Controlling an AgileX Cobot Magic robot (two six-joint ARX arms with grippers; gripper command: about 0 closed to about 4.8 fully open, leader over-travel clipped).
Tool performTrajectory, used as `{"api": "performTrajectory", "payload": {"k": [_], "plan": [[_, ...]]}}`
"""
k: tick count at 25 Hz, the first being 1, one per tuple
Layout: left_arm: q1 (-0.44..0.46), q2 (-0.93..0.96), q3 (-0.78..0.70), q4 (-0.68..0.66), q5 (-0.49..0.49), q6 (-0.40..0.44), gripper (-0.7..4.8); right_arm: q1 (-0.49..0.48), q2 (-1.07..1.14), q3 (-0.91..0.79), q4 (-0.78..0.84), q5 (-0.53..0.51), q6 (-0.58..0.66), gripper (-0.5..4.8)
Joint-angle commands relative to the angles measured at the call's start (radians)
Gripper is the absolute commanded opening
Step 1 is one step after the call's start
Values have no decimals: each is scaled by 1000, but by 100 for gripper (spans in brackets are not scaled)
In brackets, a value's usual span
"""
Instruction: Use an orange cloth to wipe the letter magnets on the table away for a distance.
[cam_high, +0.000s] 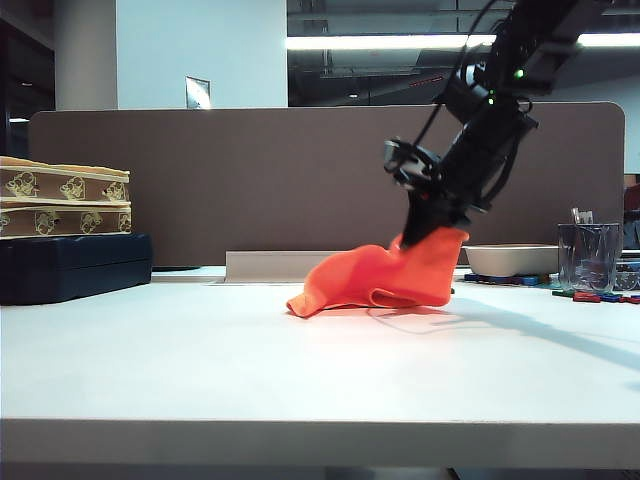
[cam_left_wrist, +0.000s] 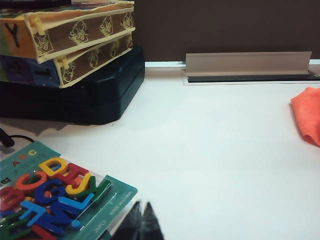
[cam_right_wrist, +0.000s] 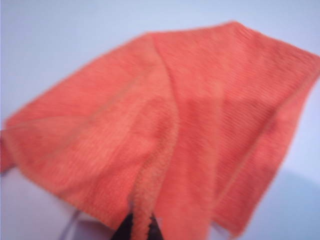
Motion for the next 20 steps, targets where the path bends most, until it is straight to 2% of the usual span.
{"api": "performTrajectory", "payload": {"k": [1, 4, 8, 20], "plan": [[0, 0, 1, 12, 0, -3, -5, -9, 28, 4, 30, 79, -62, -8], [0, 0, 1, 10, 1, -3, -5, -32, 43, 3, 62, 116, -67, -8], [0, 0, 1, -18, 1, -3, -5, -84, 58, 3, 104, 116, -66, -8], [0, 0, 2, -20, 0, -3, -5, -228, 59, 3, 89, 116, -66, -9]]}}
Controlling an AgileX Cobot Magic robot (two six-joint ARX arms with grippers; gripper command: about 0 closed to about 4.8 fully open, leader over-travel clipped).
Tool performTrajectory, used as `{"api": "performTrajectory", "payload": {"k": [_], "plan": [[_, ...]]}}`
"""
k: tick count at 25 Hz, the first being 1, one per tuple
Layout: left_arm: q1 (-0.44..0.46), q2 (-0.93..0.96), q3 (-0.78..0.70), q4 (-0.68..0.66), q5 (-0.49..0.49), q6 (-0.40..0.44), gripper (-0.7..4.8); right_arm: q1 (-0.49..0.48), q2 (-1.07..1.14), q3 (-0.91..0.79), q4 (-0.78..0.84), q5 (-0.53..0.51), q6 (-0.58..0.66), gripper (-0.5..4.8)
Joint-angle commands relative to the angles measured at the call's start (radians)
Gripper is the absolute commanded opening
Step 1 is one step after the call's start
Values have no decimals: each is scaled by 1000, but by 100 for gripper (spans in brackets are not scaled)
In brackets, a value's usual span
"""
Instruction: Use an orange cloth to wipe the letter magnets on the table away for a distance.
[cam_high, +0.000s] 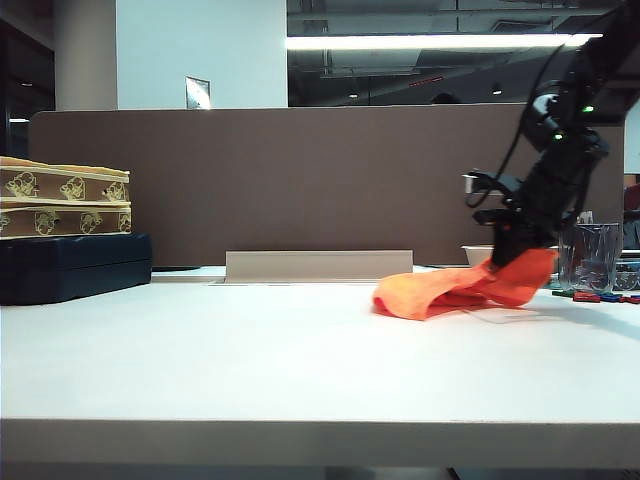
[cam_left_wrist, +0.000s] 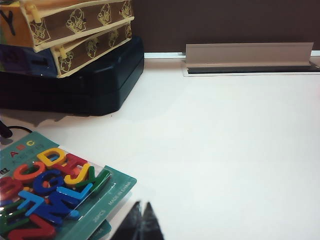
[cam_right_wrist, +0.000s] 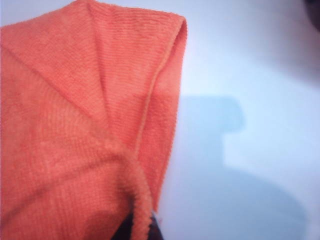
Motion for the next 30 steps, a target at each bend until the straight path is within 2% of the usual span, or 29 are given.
{"api": "performTrajectory", "payload": {"k": [1, 8, 16, 18, 21, 25, 30], "plan": [[0, 0, 2, 10, 0, -3, -5, -39, -5, 3, -3, 1, -2, -9], [0, 0, 2, 9, 0, -3, -5, -160, -5, 3, -48, -3, 13, -9], [0, 0, 3, 28, 0, -3, -5, -250, -6, 4, -43, -6, 50, -9], [0, 0, 3, 34, 0, -3, -5, -264, -13, 6, -14, -68, 119, -9], [0, 0, 4, 37, 0, -3, -5, -264, -58, 6, 81, -233, 193, -9], [0, 0, 4, 36, 0, -3, -5, -236, -130, 5, 152, -402, 276, -9], [0, 0, 4, 36, 0, -3, -5, -168, -264, 5, 152, -492, 276, -9]]}}
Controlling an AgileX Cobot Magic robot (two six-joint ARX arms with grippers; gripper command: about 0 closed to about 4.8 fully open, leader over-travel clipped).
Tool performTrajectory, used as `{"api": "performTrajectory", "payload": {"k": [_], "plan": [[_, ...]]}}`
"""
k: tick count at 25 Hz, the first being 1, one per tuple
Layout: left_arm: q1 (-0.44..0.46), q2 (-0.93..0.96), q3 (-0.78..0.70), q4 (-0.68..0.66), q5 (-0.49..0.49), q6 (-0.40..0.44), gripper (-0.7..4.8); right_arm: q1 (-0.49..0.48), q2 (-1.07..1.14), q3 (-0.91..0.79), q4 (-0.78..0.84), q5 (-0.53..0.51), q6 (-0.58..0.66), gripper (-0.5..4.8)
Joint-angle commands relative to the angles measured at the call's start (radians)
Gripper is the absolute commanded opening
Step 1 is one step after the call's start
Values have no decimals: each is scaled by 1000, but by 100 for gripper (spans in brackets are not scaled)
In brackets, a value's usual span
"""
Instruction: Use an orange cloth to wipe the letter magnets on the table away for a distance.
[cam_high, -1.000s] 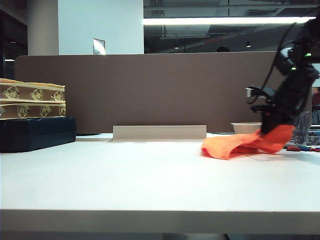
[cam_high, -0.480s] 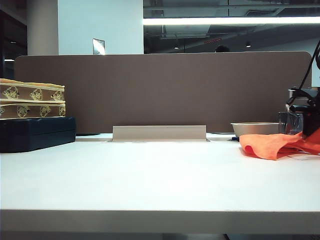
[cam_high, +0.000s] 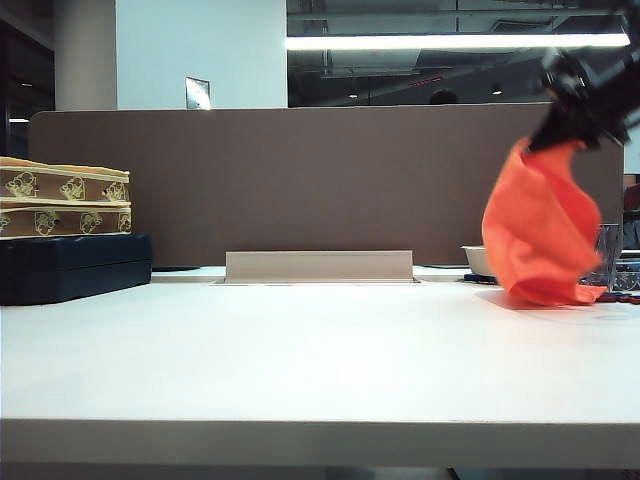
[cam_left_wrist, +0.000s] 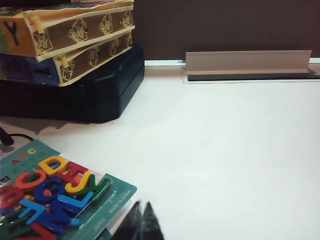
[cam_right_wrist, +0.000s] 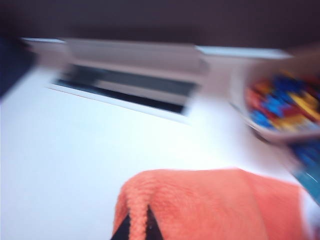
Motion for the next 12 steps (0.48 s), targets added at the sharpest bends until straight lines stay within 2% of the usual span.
{"api": "performTrajectory", "payload": {"k": [1, 6, 10, 12], "plan": [[0, 0, 3, 12, 0, -3, -5, 48, -111, 4, 19, -50, 1, -9], [0, 0, 3, 41, 0, -3, -5, 101, -284, 3, 3, -50, -4, -9], [0, 0, 3, 49, 3, -3, -5, 106, -429, 2, -85, -45, -15, -9], [0, 0, 3, 49, 4, -4, -5, 106, -521, 2, -196, -3, -119, -9]]}}
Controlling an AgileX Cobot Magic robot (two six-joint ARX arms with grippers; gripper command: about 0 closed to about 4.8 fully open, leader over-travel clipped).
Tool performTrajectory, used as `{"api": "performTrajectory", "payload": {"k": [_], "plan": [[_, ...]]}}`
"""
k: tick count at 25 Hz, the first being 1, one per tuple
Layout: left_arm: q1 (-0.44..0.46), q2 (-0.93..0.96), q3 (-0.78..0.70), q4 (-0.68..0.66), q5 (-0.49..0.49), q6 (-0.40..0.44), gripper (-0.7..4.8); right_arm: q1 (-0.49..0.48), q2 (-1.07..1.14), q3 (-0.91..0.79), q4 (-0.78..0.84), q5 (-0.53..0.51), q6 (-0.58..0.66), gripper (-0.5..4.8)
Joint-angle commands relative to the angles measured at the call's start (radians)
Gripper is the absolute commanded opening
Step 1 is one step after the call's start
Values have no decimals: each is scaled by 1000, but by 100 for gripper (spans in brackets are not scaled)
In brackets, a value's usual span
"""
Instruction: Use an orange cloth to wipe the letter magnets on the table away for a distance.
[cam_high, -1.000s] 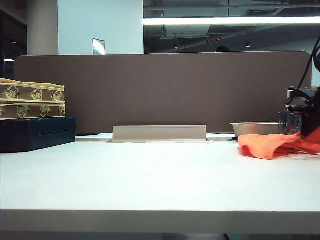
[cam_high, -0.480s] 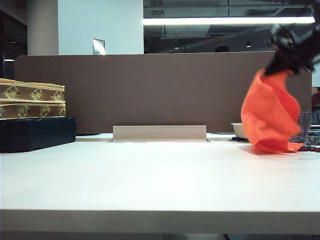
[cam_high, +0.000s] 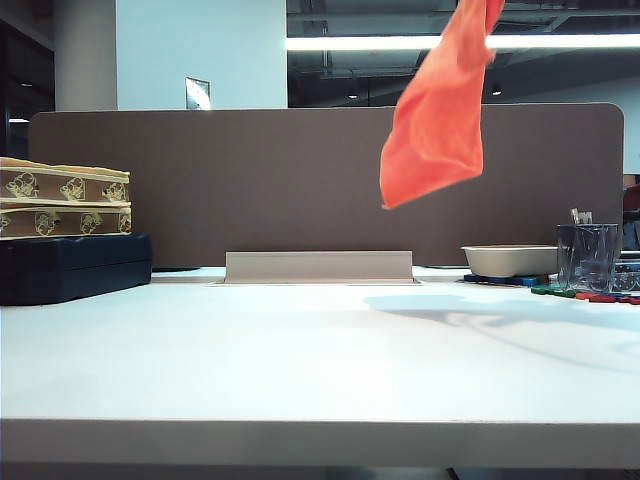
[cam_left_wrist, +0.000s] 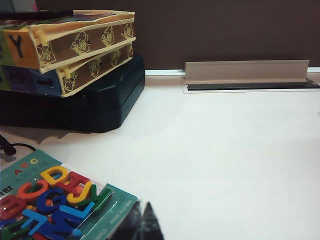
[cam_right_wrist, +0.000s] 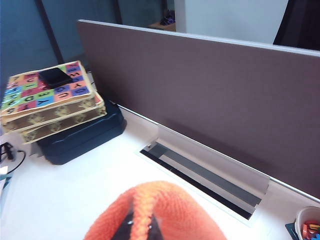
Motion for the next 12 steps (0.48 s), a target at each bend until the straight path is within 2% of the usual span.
{"api": "performTrajectory", "payload": {"k": [1, 5, 12], "plan": [[0, 0, 3, 16, 4, -4, -5, 1, -99, 2, -136, 67, -126, -9], [0, 0, 3, 16, 4, -4, -5, 1, -219, -6, -258, 181, -198, -9], [0, 0, 2, 11, 0, -4, -5, 1, -539, -143, -301, 385, -196, -9]]}}
